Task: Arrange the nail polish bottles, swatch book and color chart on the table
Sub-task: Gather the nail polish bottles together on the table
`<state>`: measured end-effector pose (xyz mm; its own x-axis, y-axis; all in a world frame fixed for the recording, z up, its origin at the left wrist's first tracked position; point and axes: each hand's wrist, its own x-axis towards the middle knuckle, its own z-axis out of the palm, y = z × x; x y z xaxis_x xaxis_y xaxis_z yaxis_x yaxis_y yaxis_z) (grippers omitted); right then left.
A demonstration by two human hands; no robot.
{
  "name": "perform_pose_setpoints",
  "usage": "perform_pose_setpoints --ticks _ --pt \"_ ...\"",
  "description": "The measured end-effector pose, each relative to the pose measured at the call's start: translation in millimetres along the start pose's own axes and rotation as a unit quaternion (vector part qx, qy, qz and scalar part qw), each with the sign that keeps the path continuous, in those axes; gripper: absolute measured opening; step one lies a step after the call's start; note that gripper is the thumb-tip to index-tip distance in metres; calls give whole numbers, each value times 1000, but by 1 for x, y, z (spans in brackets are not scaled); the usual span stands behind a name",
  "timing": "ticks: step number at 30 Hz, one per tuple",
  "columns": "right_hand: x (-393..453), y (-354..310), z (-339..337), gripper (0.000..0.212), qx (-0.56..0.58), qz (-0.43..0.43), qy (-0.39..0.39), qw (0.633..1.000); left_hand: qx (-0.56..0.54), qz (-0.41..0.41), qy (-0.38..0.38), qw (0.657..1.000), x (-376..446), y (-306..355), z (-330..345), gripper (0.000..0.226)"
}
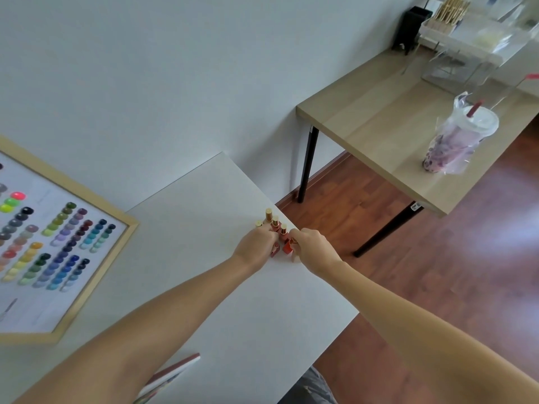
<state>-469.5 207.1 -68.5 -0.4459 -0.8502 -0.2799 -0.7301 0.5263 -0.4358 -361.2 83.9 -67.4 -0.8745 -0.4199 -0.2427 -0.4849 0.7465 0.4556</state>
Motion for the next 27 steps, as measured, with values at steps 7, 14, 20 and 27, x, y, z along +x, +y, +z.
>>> perform_pose_setpoints --ticks 7,14,20,27 --pt "-3 -3 0 19 5 -10 -1 1000 49 21 -7 999 -4 1 -1 20" --pt "-13 -8 -3 32 -56 -20 36 998 68 53 15 996 -22 -2 -16 28" --pt "-20 -23 -6 36 -104 -61 139 983 -2 48 4 999 -59 -24 -51 37" --pt "-12 -93 15 24 -72 -179 143 971 -87 -28 56 994 -144 -94 -96 28"
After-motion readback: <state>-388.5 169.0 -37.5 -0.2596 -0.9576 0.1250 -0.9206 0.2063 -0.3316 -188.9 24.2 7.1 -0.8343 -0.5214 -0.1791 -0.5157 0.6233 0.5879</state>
